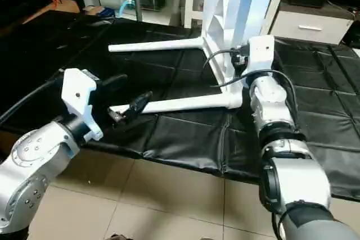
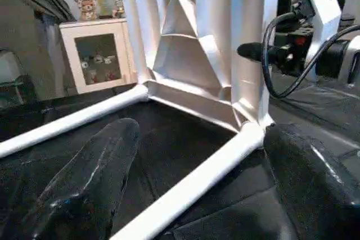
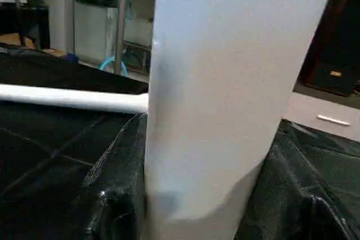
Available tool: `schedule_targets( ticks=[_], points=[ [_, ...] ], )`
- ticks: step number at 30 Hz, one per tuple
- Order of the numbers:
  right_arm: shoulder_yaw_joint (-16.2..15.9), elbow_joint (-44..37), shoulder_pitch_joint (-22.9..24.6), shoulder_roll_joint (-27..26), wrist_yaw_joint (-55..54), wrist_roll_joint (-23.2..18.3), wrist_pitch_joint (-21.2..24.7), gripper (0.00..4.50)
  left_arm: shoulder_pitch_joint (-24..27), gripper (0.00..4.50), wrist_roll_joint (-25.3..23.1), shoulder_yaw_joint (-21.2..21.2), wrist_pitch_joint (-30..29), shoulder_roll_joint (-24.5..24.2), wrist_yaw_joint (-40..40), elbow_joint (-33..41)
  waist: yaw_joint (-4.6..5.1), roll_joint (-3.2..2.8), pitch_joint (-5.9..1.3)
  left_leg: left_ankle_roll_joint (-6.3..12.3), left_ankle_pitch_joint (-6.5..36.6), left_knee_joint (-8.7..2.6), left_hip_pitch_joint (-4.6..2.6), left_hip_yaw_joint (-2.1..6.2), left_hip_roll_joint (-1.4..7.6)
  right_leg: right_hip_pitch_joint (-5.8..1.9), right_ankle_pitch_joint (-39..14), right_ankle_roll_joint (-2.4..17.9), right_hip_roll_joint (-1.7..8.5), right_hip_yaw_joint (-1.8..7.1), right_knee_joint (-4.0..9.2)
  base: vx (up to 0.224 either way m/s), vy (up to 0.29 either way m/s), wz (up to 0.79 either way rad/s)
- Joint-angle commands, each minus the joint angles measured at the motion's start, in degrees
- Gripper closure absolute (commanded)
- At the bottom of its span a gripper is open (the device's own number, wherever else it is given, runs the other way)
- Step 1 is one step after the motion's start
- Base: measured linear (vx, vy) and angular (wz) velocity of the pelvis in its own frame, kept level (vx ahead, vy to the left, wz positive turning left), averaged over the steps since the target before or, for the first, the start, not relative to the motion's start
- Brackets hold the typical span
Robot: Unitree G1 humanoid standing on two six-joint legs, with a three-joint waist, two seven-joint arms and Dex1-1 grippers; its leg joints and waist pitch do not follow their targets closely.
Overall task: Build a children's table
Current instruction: Flip table
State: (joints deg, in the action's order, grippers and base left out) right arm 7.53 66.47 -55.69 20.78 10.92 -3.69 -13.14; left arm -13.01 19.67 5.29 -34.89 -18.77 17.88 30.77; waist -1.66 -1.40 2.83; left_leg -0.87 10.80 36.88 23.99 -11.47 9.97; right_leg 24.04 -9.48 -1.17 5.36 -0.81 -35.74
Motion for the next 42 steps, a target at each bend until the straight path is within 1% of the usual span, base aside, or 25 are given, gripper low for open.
schedule_targets(
  ticks=[1, 2, 4, 5, 6, 7, 8, 9, 10, 11, 12, 13, 14, 15, 17, 18, 19, 20, 21, 25, 27, 29, 34, 37, 42],
  points=[
    [-0.51, -1.3, -3.36, 2.52, -1.26, 2.48, -1.06, 2.52, -0.57, 0.5, -0.84, -0.69, -0.13, -0.45, -0.31, 0.99, 0.39, 0.26, -4.22, -1.06, 16.97, -4.63, -2.22, 1.07, 1.79, -1.73, -12.23, 11.14, 0.91, 0.23, 3.85, 0.0, 0.0, 0.0],
    [-0.65, -1.04, -4.43, 3.35, -1.24, 2.81, -0.92, 2.52, -0.79, 0.5, -1.03, -0.81, -0.04, -0.6, -0.33, 0.9, 0.35, 0.23, -4.22, -0.99, 16.66, -4.61, -2.21, 1.07, 1.8, -1.74, -12.04, 11.12, 0.91, 0.23, 3.82, 0.0, 0.0, 0.0],
    [-1.18, -0.53, -6.84, 5.12, -1.21, 3.79, -0.85, 2.52, -1.3, 0.5, -1.1, -1.22, -0.02, -0.66, -0.44, 0.88, 0.25, 0.24, -4.33, -0.4, 14.94, -4.41, -2.19, 0.99, 1.77, -1.81, -10.48, 11.71, 0.85, 0.19, 3.62, 0.0, 0.0, 0.0],
    [-1.93, -0.05, -9.08, 6.58, -1.33, 4.95, -0.88, 2.52, -1.81, 0.5, -1.25, -1.51, 0.14, -0.68, -0.63, 0.86, 0.21, 0.22, -4.33, -0.18, 14.42, -4.34, -2.13, 0.97, 1.74, -1.85, -10.0, 11.89, 0.84, 0.19, 3.58, 0.0, 0.0, 0.0],
    [-2.65, 0.37, -11.09, 7.87, -1.58, 6.04, -0.95, 2.52, -2.26, 0.5, -1.44, -1.77, 0.35, -0.7, -0.86, 0.88, 0.17, 0.33, -4.36, 0.23, 13.38, -4.19, -2.01, 0.94, 1.71, -1.96, -9.11, 12.38, 0.81, 0.17, 3.4, 0.0, 0.0, 0.0],
    [-2.65, 0.37, -11.09, 7.87, -1.58, 6.04, -0.95, 2.52, -2.26, 0.5, -1.44, -1.77, 0.35, -0.7, -0.86, 0.88, -0.06, 0.42, -4.52, 1.04, 11.78, -3.92, -1.92, 0.84, 1.63, -2.15, -7.65, 12.9, 0.85, 0.18, 3.27, 0.0, 0.0, 0.0],
    [-3.51, 0.99, -13.15, 9.15, -1.91, 7.2, -1.02, 2.52, -2.83, 0.5, -1.65, -2.11, 0.66, -0.66, -1.18, 0.88, -0.22, 0.37, -4.55, 1.65, 10.6, -3.81, -1.88, 0.76, 1.65, -2.11, -6.5, 13.14, 0.96, 0.26, 3.18, 0.0, 0.0, 0.0],
    [-3.99, 1.31, -14.43, 9.88, -2.12, 7.86, -1.14, 2.52, -3.29, 0.5, -1.79, -2.45, 0.85, -0.55, -1.54, 0.87, -0.29, 0.38, -4.77, 2.97, 7.36, -3.5, -1.43, 0.76, 1.51, -2.43, -3.66, 13.73, 0.94, 0.23, 2.74, 0.0, 0.0, 0.0],
    [-4.51, 1.57, -15.6, 10.52, -2.21, 8.53, -1.27, 2.52, -3.78, 0.5, -2.0, -2.81, 1.03, -0.4, -1.98, 0.77, -0.57, 0.16, -5.11, 4.66, 3.77, -3.08, -1.27, 0.71, 1.44, -2.3, 0.52, 14.43, 0.83, 0.23, 2.24, 0.0, 0.0, 0.0],
    [-4.58, 1.61, -15.77, 10.61, -2.22, 8.63, -1.29, 2.52, -3.85, 0.5, -2.03, -2.86, 1.05, -0.38, -2.04, 0.76, -0.54, 0.31, -4.91, 6.19, 2.3, -2.9, -0.84, 0.62, 1.37, -2.21, 2.36, 14.95, 0.72, 0.17, 2.11, 0.0, 0.0, 0.0],
    [-5.31, 1.85, -17.18, 11.32, -2.2, 9.61, -1.66, 2.52, -4.53, 0.5, -2.32, -3.42, 1.24, -0.19, -2.6, 0.55, -0.54, 0.35, -4.76, 6.46, 2.92, -2.97, -0.74, 0.59, 1.37, -2.2, 1.5, 15.04, 0.7, 0.11, 2.23, 0.0, 0.0, 0.0],
    [-6.81, 2.12, -19.31, 12.32, -2.0, 11.62, -2.79, 2.52, -5.51, 0.5, -2.74, -4.45, 1.46, 0.02, -3.47, 0.32, -0.49, 0.38, -4.73, 6.51, 4.4, -2.92, -0.86, 0.6, 1.46, -2.11, -0.54, 15.01, 0.77, 0.09, 2.38, 0.0, 0.0, 0.0],
    [-6.81, 2.12, -19.31, 12.32, -2.0, 11.62, -2.79, 2.52, -5.51, 0.5, -2.74, -4.45, 1.46, 0.02, -3.47, 0.32, -0.42, 0.39, -4.8, 6.53, 4.8, -2.87, -0.86, 0.59, 1.46, -2.12, -1.07, 14.99, 0.75, 0.09, 2.36, 0.0, 0.0, 0.0],
    [-7.51, 2.26, -20.05, 12.66, -1.72, 12.5, -3.29, 2.52, -5.82, 0.5, -2.9, -4.79, 1.51, 0.06, -3.74, 0.24, -0.43, 0.54, -4.6, 6.54, 5.41, -2.92, -0.82, 0.53, 1.52, -1.96, -2.11, 14.81, 0.73, 0.12, 2.55, 0.0, 0.0, 0.0],
    [-7.51, 2.26, -20.05, 12.66, -1.72, 12.5, -3.29, 2.52, -5.82, 0.5, -2.9, -4.79, 1.51, 0.06, -3.74, 0.24, -0.38, 0.42, -4.38, 6.0, 7.15, -3.02, -0.85, 0.59, 1.61, -1.81, -4.47, 14.3, 0.84, 0.13, 2.72, 0.0, 0.0, 0.0],
    [-7.51, 2.26, -20.05, 12.66, -1.72, 12.5, -3.29, 2.52, -5.82, 0.5, -2.9, -4.79, 1.51, 0.06, -3.74, 0.24, -0.3, 0.41, -4.23, 5.35, 8.56, -3.11, -0.93, 0.57, 1.65, -1.68, -6.21, 13.8, 0.83, 0.13, 2.93, 0.0, 0.0, 0.0],
    [-7.51, 2.26, -20.05, 12.66, -1.72, 12.5, -3.29, 2.52, -5.82, 0.5, -2.9, -4.79, 1.51, 0.06, -3.74, 0.24, -0.27, 0.4, -4.22, 4.89, 9.22, -3.17, -1.02, 0.62, 1.69, -1.65, -7.09, 13.34, 0.85, 0.15, 2.96, 0.0, 0.0, 0.0],
    [-7.51, 2.26, -20.05, 12.66, -1.72, 12.5, -3.29, 2.53, -5.82, 0.5, -2.9, -4.79, 1.51, 0.06, -3.74, 0.24, -0.22, 0.39, -4.21, 4.7, 9.32, -3.2, -0.97, 0.66, 1.68, -1.67, -7.26, 13.19, 0.8, 0.15, 2.94, 0.0, 0.0, 0.0],
    [-7.51, 2.26, -20.05, 12.66, -1.72, 12.5, -3.29, 2.53, -5.82, 0.5, -2.9, -4.79, 1.51, 0.06, -3.74, 0.24, -0.19, 0.33, -4.17, 4.29, 10.04, -3.25, -1.11, 0.68, 1.72, -1.5, -7.84, 13.03, 0.73, 0.13, 3.04, 0.0, 0.0, 0.0],
    [-7.51, 2.26, -20.05, 12.66, -1.72, 12.5, -3.29, 2.54, -5.82, 0.5, -2.9, -4.79, 1.51, 0.06, -3.74, 0.24, -0.1, 0.38, -4.07, 3.16, 12.43, -3.32, -1.12, 0.74, 1.69, -1.37, -9.89, 12.31, 0.75, 0.17, 3.14, 0.0, 0.0, 0.0],
    [-7.51, 2.26, -20.05, 12.66, -1.72, 12.5, -3.29, 2.54, -5.82, 0.5, -2.9, -4.79, 1.51, 0.06, -3.74, 0.24, -0.07, 0.39, -4.12, 2.9, 12.33, -3.34, -1.02, 0.81, 1.66, -1.44, -9.54, 12.04, 0.77, 0.15, 3.06, 0.0, 0.0, 0.0],
    [-7.51, 2.26, -20.05, 12.66, -1.72, 12.5, -3.29, 2.54, -5.82, 0.5, -2.9, -4.79, 1.51, 0.06, -3.74, 0.24, -0.08, 0.42, -4.2, 3.07, 11.76, -3.26, -0.98, 0.79, 1.62, -1.48, -8.74, 12.07, 0.77, 0.17, 2.99, 0.0, 0.0, 0.0],
    [-7.51, 2.26, -20.05, 12.66, -1.72, 12.5, -3.29, 2.54, -5.82, 0.5, -2.9, -4.79, 1.51, 0.06, -3.74, 0.24, -0.15, 0.43, -4.33, 4.3, 9.58, -3.04, -0.85, 0.72, 1.57, -1.65, -6.32, 12.96, 0.77, 0.16, 2.78, 0.0, 0.0, 0.0],
    [-7.51, 2.26, -20.05, 12.66, -1.72, 12.5, -3.29, 2.54, -5.82, 0.5, -2.9, -4.79, 1.51, 0.06, -3.74, 0.24, -0.16, 0.41, -4.35, 4.54, 9.44, -3.01, -0.89, 0.7, 1.59, -1.65, -6.33, 13.18, 0.77, 0.15, 2.78, 0.0, 0.0, 0.0],
    [-7.51, 2.26, -20.05, 12.66, -1.72, 12.5, -3.29, 2.54, -5.82, 0.5, -2.9, -4.79, 1.51, 0.06, -3.74, 0.24, -0.13, 0.39, -4.28, 4.27, 10.26, -3.05, -1.0, 0.72, 1.63, -1.55, -7.29, 13.09, 0.71, 0.13, 2.86, 0.0, 0.0, 0.0]
  ],
)
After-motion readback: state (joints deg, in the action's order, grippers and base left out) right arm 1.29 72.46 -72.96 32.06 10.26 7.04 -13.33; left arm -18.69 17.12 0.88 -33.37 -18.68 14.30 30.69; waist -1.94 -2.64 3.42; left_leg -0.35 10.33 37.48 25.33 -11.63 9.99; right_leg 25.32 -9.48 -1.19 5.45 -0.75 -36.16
